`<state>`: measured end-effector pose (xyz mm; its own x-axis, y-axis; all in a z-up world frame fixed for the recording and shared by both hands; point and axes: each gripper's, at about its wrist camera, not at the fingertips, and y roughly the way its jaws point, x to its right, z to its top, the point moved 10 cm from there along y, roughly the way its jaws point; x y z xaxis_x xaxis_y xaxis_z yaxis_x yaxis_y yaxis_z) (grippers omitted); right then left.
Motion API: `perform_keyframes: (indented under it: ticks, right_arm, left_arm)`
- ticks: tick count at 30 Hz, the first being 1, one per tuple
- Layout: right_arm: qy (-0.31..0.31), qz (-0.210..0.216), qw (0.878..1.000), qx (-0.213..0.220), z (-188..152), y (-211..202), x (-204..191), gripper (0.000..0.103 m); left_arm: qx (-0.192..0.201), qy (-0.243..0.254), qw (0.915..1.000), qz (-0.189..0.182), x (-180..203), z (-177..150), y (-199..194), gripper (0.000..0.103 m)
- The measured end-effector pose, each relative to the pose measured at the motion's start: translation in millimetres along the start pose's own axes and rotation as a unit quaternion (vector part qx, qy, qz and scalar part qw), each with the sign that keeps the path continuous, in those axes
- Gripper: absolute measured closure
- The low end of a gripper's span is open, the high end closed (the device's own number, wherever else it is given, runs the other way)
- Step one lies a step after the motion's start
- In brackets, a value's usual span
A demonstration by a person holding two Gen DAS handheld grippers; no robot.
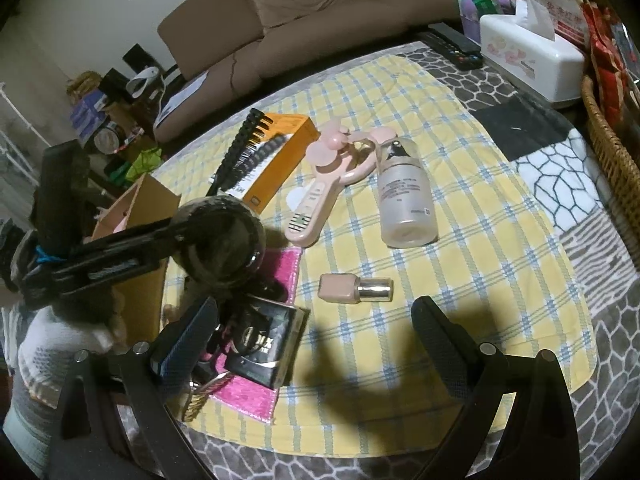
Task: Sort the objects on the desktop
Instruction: 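Grasp the clear jar of black hair ties with the left tool, then carry the jar into the cardboard box and open the left tool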
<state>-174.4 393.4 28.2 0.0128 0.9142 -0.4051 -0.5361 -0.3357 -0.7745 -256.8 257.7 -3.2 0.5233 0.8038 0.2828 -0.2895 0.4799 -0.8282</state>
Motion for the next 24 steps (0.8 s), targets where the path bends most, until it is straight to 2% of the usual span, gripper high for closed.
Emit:
perform_keyframes:
  ticks: [3, 6, 8, 16, 20, 24]
  right_arm:
    - [0.003, 0.006, 1.0, 0.001, 0.0, -0.6, -3.6, 0.003]
    - [0.001, 0.015, 1.0, 0.004, 0.9, -3.1, -11.2, 0.003]
    - [-0.004, 0.027, 1.0, 0.008, 2.8, -6.9, -20.4, 0.003]
    - [-0.053, 0.103, 0.993, 0.019, 3.5, -21.4, -99.0, 0.003]
    - [-0.086, 0.122, 0.989, 0.014, -4.3, -24.3, -143.4, 0.003]
    - [-0.123, 0.138, 0.983, 0.002, -18.1, -22.4, -180.2, 0.003]
  left_arm:
    - [0.01, -0.01, 0.9998, -0.017, 1.4, 0.5, -16.1, 0.043]
    - [0.02, -0.027, 0.9977, -0.058, 5.9, -0.8, -38.9, 0.043]
    - [0.028, -0.029, 0.9966, -0.071, 6.6, -3.9, -54.4, 0.043]
    - [0.06, -0.061, 0.9905, -0.107, -30.1, -32.7, -136.8, 0.043]
    - [0.058, -0.062, 0.9932, -0.079, -66.7, -59.3, -169.9, 0.043]
    - [0.053, -0.071, 0.9956, -0.029, -119.5, -94.4, -198.6, 0.043]
